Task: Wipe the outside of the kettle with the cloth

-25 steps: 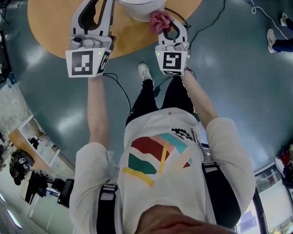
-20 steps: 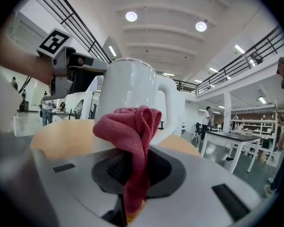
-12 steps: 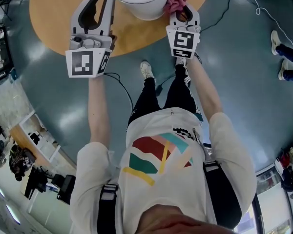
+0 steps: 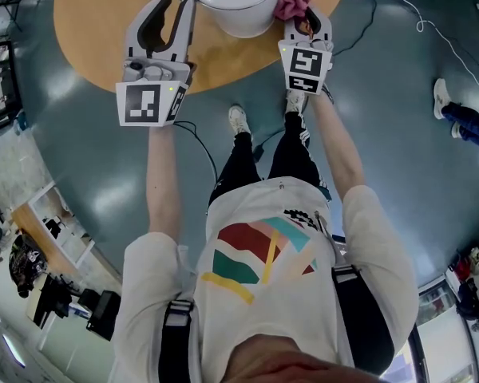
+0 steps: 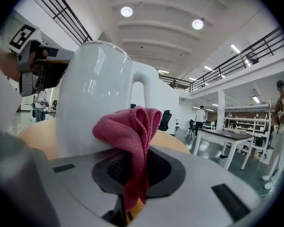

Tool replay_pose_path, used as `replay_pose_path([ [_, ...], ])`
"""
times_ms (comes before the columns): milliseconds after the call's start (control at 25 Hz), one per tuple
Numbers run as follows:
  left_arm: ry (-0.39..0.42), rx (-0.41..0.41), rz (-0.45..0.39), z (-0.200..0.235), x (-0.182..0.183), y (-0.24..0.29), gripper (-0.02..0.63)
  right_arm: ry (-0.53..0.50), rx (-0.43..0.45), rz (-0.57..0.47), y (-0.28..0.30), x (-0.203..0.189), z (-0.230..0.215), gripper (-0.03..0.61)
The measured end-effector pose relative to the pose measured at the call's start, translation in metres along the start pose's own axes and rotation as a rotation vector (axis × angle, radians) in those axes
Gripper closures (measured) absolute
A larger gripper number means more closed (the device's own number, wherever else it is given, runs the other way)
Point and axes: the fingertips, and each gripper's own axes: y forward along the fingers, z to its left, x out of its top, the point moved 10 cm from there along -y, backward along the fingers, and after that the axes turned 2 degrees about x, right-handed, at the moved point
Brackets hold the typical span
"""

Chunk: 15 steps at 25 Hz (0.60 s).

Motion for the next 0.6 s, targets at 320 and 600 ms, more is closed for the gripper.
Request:
replay_pose_path([
  [320,-0.207,-0.159,0.014,0.015,-0.011,-0.010,0.395,0.024,-0.024,0.013,-0.060,0.019,-0.018,0.532],
  [600,-0.249,-0.284,0.070,0.028,-0.014,0.010,0.311,-0.024,0.058,0.012,-0.085,0.040,0.001,0.532],
])
